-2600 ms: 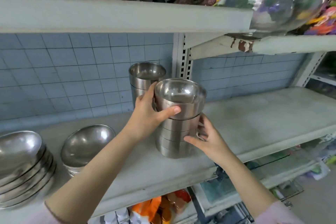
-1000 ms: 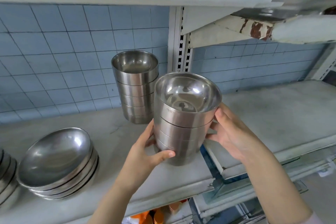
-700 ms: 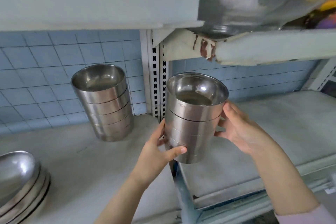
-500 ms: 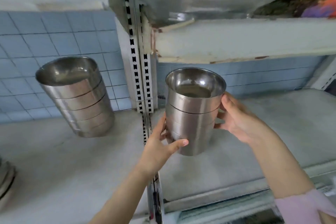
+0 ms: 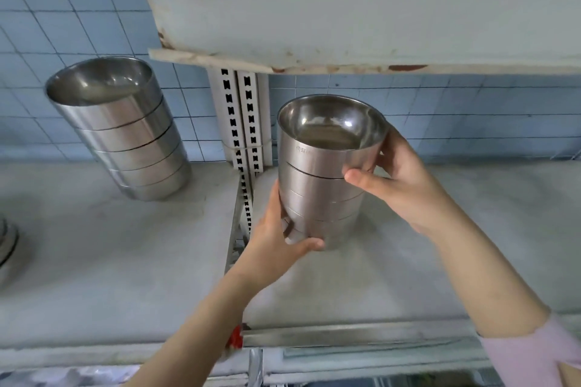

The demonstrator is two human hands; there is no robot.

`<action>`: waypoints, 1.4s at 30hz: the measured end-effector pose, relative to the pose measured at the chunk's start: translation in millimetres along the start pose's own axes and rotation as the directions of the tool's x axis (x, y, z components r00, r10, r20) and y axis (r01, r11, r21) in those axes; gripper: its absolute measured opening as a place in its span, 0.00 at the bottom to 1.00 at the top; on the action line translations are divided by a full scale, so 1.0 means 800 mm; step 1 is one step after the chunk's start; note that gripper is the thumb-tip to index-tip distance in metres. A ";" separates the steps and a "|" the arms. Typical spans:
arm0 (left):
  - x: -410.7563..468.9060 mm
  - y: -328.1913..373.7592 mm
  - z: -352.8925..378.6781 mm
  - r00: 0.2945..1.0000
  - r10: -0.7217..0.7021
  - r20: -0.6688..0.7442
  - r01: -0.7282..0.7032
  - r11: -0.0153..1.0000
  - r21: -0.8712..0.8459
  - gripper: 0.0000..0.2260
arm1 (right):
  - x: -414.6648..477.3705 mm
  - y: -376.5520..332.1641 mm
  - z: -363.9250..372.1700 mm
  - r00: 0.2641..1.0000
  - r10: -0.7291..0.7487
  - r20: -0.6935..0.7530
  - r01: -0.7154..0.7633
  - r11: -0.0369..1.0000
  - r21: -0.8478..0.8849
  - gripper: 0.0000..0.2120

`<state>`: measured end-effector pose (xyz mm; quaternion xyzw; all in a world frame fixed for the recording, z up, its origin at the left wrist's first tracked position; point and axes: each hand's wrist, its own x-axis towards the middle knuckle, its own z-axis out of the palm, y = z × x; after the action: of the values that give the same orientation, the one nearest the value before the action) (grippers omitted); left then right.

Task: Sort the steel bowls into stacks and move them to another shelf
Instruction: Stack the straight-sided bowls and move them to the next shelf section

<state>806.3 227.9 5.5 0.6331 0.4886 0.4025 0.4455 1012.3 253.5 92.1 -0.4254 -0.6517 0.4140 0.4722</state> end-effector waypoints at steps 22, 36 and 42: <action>0.139 -0.030 -0.021 0.992 -0.125 0.014 0.123 0.989 0.086 0.57 | 0.142 0.037 -0.029 0.991 0.086 0.099 -0.075 0.991 -0.115 0.23; -0.065 -0.051 -0.167 0.703 -0.059 -0.709 0.045 0.998 -0.038 0.30 | -0.021 0.047 0.151 0.945 -0.042 -0.324 0.065 0.996 0.059 0.05; 0.005 -0.088 -0.261 0.781 -0.208 -0.589 0.231 0.972 -0.037 0.57 | 0.070 0.006 0.253 1.000 -0.021 -0.018 0.022 0.999 0.047 0.12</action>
<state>591.5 276.0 -3.1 0.4240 0.6804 0.5148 0.3038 806.5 280.1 59.4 -0.4107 -0.6421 0.4206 0.4921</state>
